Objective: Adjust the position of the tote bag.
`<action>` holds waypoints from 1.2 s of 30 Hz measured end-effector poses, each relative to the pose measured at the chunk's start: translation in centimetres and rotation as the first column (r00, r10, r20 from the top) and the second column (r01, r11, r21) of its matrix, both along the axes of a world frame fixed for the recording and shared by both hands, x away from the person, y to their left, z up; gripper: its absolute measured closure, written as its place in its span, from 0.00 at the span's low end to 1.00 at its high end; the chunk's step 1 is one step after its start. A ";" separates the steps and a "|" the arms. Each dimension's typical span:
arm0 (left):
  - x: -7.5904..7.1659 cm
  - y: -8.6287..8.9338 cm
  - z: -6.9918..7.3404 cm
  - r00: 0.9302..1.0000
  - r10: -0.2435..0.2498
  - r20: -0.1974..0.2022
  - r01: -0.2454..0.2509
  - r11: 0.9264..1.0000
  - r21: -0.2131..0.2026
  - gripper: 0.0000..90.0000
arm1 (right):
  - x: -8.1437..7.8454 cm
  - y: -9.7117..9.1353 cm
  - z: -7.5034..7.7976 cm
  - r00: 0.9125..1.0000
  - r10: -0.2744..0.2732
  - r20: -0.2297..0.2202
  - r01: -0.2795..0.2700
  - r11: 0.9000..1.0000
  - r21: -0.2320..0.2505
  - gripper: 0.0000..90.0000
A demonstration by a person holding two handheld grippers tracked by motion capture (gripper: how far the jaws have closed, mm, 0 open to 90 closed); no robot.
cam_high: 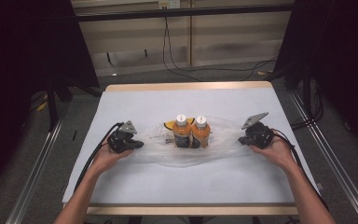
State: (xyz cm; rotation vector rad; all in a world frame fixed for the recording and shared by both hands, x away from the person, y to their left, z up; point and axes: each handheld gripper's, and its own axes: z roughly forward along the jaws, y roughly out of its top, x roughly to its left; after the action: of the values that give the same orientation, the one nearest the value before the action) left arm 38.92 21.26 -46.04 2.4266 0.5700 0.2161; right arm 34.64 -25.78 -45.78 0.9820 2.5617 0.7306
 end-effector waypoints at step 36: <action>-4.1 -5.3 3.0 0.992 -0.111 0.065 0.123 0.964 -0.236 1.00 | -1.1 2.1 3.3 0.995 0.046 0.088 -0.071 0.950 0.305 1.00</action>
State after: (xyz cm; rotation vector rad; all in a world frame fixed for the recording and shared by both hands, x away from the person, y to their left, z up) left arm 34.86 15.97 -43.08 2.2051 0.4026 0.1498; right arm 33.55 -23.65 -42.50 0.9453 2.4627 1.1903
